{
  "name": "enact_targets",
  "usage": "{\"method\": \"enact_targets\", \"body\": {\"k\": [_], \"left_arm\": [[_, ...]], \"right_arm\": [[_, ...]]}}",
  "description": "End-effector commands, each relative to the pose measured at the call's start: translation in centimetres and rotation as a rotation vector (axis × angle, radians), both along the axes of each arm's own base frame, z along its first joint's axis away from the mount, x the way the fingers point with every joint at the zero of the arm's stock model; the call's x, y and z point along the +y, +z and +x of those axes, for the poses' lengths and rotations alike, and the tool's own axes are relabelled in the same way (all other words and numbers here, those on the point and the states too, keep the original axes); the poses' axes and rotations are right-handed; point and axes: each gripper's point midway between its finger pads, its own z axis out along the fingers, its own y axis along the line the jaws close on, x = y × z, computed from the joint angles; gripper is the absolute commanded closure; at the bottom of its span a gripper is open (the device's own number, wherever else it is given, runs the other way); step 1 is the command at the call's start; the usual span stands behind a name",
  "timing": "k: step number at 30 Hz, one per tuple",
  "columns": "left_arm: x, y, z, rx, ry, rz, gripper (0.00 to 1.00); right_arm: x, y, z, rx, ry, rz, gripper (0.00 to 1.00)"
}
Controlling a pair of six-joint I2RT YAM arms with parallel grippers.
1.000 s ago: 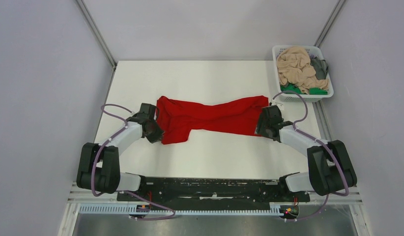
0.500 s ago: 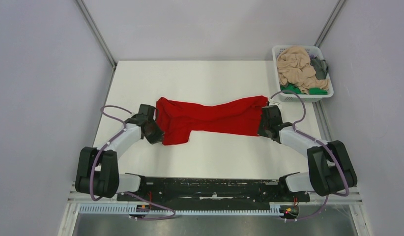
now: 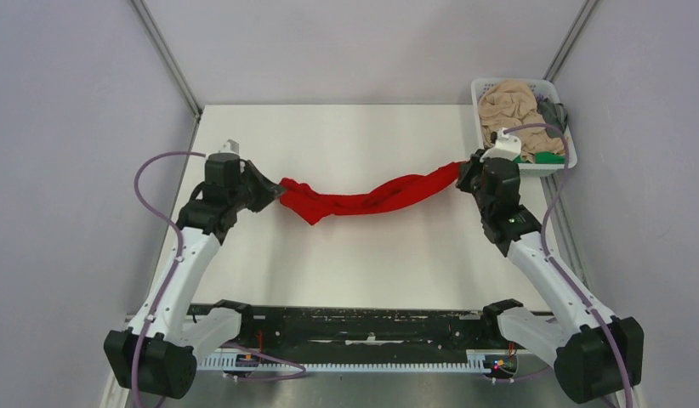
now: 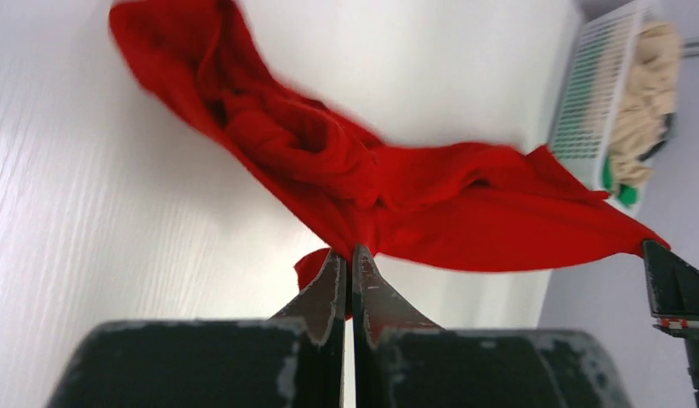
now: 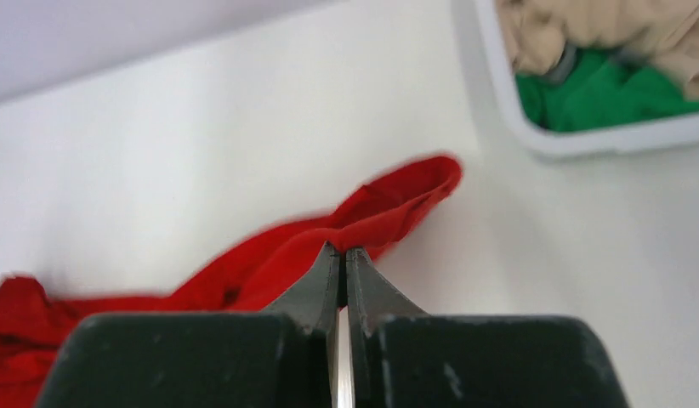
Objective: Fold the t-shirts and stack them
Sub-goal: Flatten out the tshirt
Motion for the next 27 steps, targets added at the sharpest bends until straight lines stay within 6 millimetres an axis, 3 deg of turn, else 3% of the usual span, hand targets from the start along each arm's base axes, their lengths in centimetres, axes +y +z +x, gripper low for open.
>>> {"method": "enact_targets", "body": {"k": [1,6,11,15,19,27], "left_arm": [[-0.1,8.2,1.2,-0.231,-0.012,-0.016,0.98],[1.1,14.8,1.1,-0.403,0.05,-0.015,0.98],[2.9,19.5,0.6,-0.529,0.141,0.005,0.98],[4.2,24.8,-0.6,-0.648,0.187,0.029,0.98],[5.2,30.8,-2.7,-0.822,0.221,0.019,0.98],[5.7,40.0,-8.7,-1.067,0.186,0.026,0.98]], "right_arm": [[-2.2,10.1,0.7,-0.284,-0.098,-0.003,1.0],[-3.6,15.4,-0.4,-0.415,-0.145,-0.019,1.0],[-4.7,19.1,-1.6,-0.507,-0.183,-0.043,1.0],[-5.6,23.0,-3.1,-0.592,-0.206,-0.063,1.0],[-5.9,27.4,-5.3,-0.693,-0.193,-0.059,1.0],[-5.4,35.2,-11.4,-0.866,-0.086,-0.056,1.0]]}}
